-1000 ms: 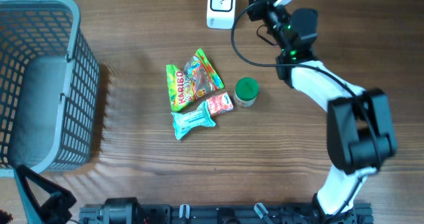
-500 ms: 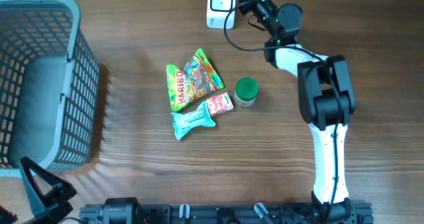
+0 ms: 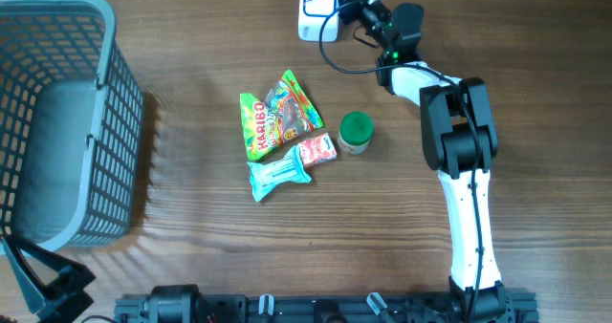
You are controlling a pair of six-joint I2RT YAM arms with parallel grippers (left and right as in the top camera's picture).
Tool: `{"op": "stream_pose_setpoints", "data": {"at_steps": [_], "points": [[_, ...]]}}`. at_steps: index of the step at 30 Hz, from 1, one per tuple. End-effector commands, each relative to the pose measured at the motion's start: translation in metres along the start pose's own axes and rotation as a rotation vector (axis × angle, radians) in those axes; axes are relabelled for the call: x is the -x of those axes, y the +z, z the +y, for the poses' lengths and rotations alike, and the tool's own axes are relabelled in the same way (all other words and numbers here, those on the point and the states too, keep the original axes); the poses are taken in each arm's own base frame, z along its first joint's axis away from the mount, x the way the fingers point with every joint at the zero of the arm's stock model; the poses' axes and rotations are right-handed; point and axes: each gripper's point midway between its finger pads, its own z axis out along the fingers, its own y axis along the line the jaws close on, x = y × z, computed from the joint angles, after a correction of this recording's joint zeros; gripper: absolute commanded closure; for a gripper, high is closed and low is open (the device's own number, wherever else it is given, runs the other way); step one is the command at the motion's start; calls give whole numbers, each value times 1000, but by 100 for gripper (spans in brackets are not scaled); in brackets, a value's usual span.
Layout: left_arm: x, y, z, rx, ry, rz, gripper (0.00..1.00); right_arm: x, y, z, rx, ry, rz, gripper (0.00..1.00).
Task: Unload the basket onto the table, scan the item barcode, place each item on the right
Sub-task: 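Lift the red tube with the right gripper up to the scanner, then carry the red tube to the table's right edge and release it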
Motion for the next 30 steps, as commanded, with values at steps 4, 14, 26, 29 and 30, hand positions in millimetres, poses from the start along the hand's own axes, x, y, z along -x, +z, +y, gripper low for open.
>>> {"op": "stream_pose_setpoints", "data": {"at_steps": [4, 14, 26, 29, 30], "points": [[3, -2, 5, 26, 6, -12, 0, 12, -14, -8, 105, -57, 49, 96], [3, -2, 5, 26, 6, -12, 0, 136, -67, -27, 113, 3, 75, 95], [0, -2, 5, 26, 12, -4, 0, 221, -323, -196, -1156, 193, 205, 96], [-4, -2, 6, 29, 24, 13, 0, 215, -418, -218, -1447, 263, 233, 96], [-4, -2, 6, 29, 26, 14, 0, 209, -451, -224, -1527, 293, 245, 96]]}}
